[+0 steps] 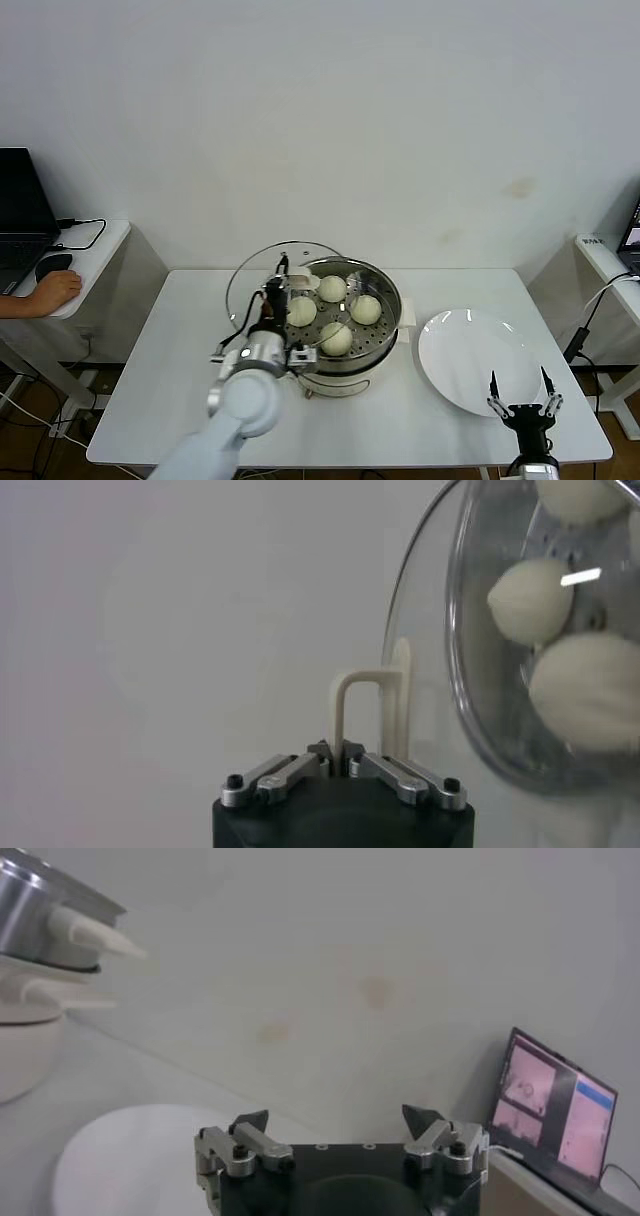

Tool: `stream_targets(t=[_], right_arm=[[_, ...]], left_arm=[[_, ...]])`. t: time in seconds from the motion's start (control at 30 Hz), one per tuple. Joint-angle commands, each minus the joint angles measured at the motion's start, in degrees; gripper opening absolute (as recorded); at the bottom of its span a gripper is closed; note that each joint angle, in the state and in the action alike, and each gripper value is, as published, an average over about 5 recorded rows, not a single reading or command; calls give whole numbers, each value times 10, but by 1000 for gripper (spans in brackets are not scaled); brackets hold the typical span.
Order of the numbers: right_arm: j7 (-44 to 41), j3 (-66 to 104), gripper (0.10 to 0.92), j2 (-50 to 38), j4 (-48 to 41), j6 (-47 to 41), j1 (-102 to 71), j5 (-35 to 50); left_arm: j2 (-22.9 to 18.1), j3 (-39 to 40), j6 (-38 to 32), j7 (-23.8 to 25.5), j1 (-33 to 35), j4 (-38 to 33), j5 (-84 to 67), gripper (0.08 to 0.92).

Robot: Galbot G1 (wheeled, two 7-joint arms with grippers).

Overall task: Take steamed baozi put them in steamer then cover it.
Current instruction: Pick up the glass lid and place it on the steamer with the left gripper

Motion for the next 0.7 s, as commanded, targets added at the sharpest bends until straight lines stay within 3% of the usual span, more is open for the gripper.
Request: stream_targets(t=[0.03, 0.23, 0.7], right_arm=[[3, -5, 823, 3, -15, 5, 5, -12], [3, -3, 823, 1, -16, 7, 2, -7], [4, -3, 823, -2, -19, 9, -1, -4]], left_arm=[[-110, 41, 17, 57, -38, 58, 99, 135], [-132, 42, 11, 57, -33, 86, 120, 135], [-141, 43, 6, 51, -5, 102, 130, 135]])
